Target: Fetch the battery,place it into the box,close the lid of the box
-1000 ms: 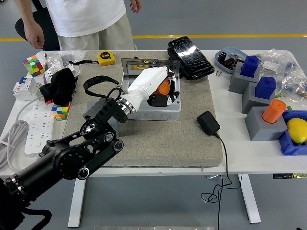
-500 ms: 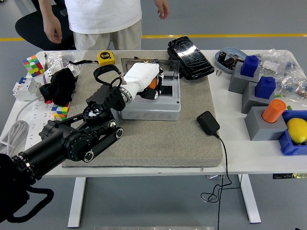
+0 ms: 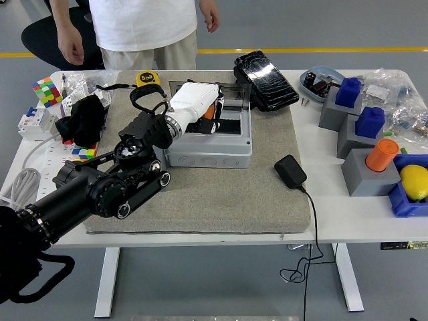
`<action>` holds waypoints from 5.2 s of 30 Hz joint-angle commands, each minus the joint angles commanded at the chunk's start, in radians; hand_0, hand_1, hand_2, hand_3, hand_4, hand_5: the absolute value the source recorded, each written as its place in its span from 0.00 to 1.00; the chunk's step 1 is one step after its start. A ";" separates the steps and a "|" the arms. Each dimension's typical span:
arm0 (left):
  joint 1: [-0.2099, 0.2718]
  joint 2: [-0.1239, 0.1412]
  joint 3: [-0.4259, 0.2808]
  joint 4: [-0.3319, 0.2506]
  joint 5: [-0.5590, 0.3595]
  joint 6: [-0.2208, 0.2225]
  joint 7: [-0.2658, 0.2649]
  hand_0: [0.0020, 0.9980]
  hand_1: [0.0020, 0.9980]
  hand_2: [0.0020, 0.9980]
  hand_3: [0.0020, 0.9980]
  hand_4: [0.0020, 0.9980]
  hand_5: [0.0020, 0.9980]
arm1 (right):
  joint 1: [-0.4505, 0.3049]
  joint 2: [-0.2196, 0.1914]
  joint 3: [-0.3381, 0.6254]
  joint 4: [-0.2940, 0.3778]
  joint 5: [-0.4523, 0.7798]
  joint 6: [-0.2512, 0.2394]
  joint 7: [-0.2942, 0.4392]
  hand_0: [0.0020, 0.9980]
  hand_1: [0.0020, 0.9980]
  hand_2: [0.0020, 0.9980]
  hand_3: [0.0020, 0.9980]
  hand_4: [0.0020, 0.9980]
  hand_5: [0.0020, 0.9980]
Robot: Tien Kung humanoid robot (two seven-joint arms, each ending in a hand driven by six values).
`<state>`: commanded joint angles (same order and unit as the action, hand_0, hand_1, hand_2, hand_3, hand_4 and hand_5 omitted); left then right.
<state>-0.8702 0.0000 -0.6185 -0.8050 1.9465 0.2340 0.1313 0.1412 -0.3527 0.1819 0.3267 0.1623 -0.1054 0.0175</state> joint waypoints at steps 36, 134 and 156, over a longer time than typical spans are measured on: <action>0.039 0.000 -0.025 -0.130 -0.129 0.119 -0.209 0.59 0.70 0.76 0.85 1.00 0.47 | -0.001 0.005 0.013 -0.001 -0.004 0.001 0.003 0.58 0.63 0.65 0.55 0.96 0.48; 0.521 0.093 -0.651 -0.503 -0.207 0.031 -0.053 0.59 0.70 0.68 0.72 1.00 0.61 | -0.010 0.007 0.034 -0.005 -0.009 0.003 0.004 0.58 0.63 0.65 0.55 0.96 0.48; 0.629 0.143 -0.898 -0.509 -0.441 -0.005 -0.051 0.59 0.69 0.67 0.71 1.00 0.59 | 0.001 -0.006 0.031 -0.008 -0.004 0.001 -0.005 0.58 0.63 0.65 0.55 0.96 0.48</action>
<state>-0.2413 0.1429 -1.5168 -1.3143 1.5059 0.2287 0.0803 0.1426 -0.3591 0.2130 0.3184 0.1580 -0.1041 0.0126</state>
